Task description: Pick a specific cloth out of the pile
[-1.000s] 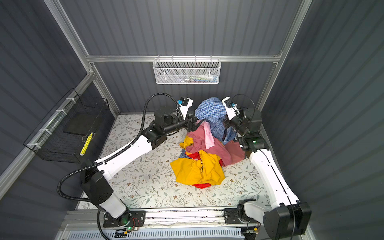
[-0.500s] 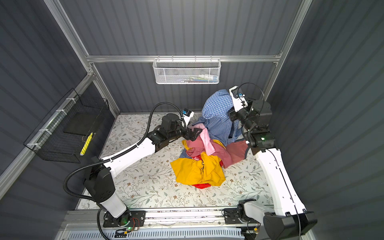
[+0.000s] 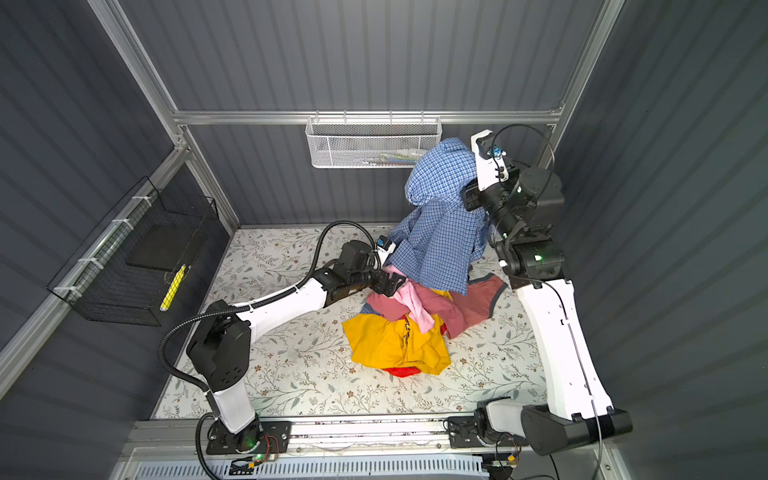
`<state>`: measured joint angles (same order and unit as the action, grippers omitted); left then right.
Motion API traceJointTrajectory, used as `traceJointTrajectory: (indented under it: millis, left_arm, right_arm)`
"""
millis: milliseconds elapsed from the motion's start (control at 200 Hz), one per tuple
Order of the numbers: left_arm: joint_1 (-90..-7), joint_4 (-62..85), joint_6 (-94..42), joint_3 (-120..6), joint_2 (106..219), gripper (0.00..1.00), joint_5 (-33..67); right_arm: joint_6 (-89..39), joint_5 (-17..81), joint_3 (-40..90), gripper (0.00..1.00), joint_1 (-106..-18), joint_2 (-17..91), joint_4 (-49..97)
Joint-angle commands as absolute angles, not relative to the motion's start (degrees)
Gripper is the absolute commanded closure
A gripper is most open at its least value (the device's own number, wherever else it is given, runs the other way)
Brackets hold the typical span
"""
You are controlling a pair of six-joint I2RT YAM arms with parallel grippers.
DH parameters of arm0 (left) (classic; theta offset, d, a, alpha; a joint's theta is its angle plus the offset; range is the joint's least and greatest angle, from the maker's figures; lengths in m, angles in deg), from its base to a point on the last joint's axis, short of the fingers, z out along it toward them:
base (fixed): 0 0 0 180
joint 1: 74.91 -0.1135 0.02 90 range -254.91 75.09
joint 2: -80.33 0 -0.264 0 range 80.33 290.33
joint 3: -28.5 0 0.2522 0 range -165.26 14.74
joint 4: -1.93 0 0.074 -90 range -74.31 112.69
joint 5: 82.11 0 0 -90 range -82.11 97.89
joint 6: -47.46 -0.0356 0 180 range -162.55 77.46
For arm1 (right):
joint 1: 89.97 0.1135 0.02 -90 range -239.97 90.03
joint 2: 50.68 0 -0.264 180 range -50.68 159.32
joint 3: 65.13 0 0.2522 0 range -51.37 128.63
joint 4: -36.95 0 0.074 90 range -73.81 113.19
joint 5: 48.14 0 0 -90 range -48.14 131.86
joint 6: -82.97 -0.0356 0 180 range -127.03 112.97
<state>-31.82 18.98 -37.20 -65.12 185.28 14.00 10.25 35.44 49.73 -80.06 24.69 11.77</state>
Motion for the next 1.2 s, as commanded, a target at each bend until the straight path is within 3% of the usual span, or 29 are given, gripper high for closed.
traceJointTrajectory:
  millis: [0,595,996,1196]
  left_arm:
    - [-31.76,17.99,-36.76,-64.45,186.65,0.05,14.64]
    - [-31.76,16.01,-40.44,-64.32,182.37,0.0,9.06]
    - [-31.75,15.21,-52.25,-65.64,174.26,0.0,1.0]
    - [-31.77,13.56,-58.4,-70.07,174.31,0.0,3.98]
  right_arm:
    - [7.13,38.3,56.53,1.0,-79.87,24.72,17.72]
    - [-7.93,27.54,77.53,1.0,-79.78,34.07,19.06]
    - [-13.63,23.26,78.0,1.0,-79.08,36.67,21.24]
    - [-14.92,18.97,78.0,1.0,-78.77,37.45,19.93]
